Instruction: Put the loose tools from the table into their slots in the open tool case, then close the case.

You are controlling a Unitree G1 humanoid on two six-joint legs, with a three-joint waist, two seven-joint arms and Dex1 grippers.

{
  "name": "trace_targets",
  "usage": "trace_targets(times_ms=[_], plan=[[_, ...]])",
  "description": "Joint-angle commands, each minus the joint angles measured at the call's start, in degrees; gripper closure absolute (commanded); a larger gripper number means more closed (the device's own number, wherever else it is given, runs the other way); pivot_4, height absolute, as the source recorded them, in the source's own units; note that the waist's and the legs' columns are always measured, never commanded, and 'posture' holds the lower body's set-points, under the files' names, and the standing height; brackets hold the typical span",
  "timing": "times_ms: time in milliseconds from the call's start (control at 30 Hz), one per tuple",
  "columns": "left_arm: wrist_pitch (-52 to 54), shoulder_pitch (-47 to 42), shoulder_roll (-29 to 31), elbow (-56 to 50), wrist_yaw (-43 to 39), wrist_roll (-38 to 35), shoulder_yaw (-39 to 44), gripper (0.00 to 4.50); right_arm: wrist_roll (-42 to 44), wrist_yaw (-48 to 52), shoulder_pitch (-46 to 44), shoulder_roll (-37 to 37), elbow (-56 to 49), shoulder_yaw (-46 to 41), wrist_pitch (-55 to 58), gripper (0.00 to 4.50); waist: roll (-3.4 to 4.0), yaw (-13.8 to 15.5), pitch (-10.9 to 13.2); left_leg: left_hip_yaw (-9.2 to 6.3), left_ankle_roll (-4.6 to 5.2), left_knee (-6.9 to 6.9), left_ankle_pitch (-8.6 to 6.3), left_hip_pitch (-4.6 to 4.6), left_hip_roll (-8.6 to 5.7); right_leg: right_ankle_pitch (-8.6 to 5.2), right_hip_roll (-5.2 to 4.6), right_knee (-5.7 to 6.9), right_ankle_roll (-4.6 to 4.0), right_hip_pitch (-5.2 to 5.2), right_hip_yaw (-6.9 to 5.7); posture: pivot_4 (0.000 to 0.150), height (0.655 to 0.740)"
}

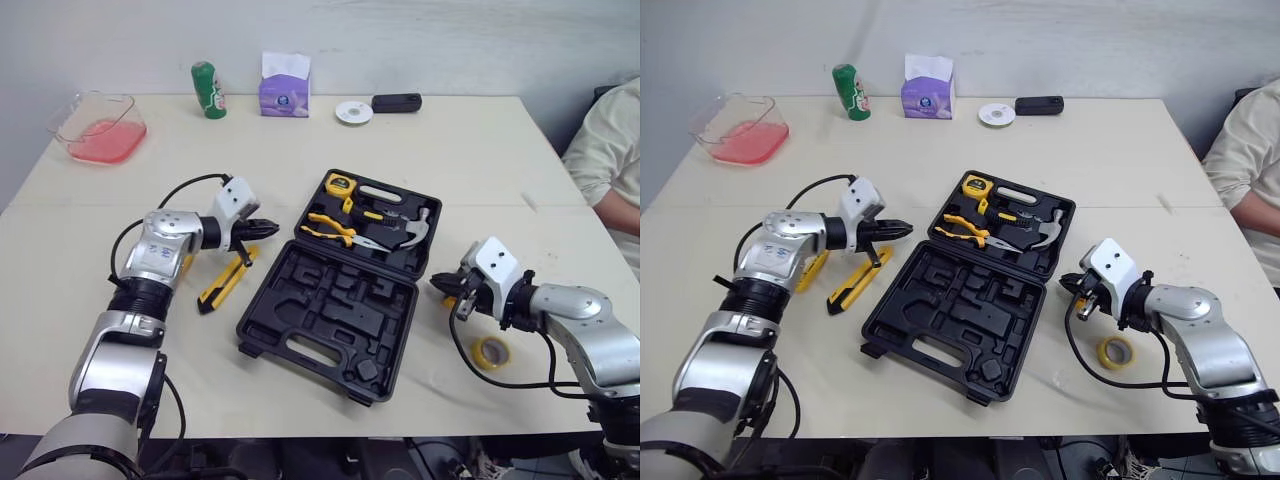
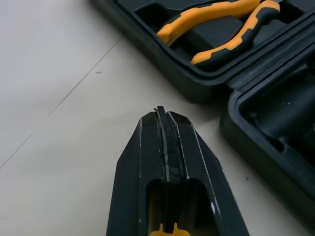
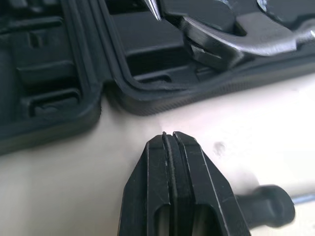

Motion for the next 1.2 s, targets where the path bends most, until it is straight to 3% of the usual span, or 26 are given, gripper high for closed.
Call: trace_targets(times_ms=[33,333,567,867,1200], plan=[[-1.9,-1.7,-1.2,1.7,-0.2,1.3,-0.5,4.49,-0.2,0.1,-0.5,0.5,-1.9,0.3,-0.1,4.45,0.0,0.0,0.0,0.0,-0.01,0.0,0.0,0.01,0.0,0.0,0.01,0.01,0.0,0.0,0.0,0.15,0.7244],[-1.0,-1.0,-3.6,-0.1,-2.1,2.6,-1.8,4.49,-0.4,0.4,-1.8,2.4,-2.9,2.1,0.0,4.45,0.0,0.2,0.0,0.0,-0.01,0.03,0.01,-0.01,-0.02,0.0,-0.02,0.03,0.0,-0.01,0.0,0.15,0.7244],[7.4,6.8,-0.9,-16.9,-13.7,-1.0,-4.7,4.49,-2.0,2.2,-6.4,4.4,-2.2,6.0,-0.5,4.45,0.0,-0.5,0.0,0.04,-0.03,-0.01,0.0,0.0,0.04,0.0,0.05,0.19,-0.01,-0.16,0.16,0.15,0.7244],[12.3,16.5,2.7,-30.5,-13.6,-0.9,-4.1,4.49,-5.4,7.5,-7.4,3.4,0.1,8.3,-5.1,4.45,0.0,-0.3,0.0,0.05,-0.04,0.01,0.01,0.06,0.03,-0.01,0.03,0.3,-0.02,-0.19,0.26,0.15,0.7244],[16.7,21.1,4.7,-37.0,-11.4,-1.8,-1.3,4.49,-8.4,10.1,-9.3,4.8,2.3,10.7,-8.6,4.45,0.0,-1.1,0.0,-0.03,-0.04,0.03,0.01,0.14,0.04,-0.02,0.06,0.4,-0.03,-0.2,0.54,0.15,0.7244]])
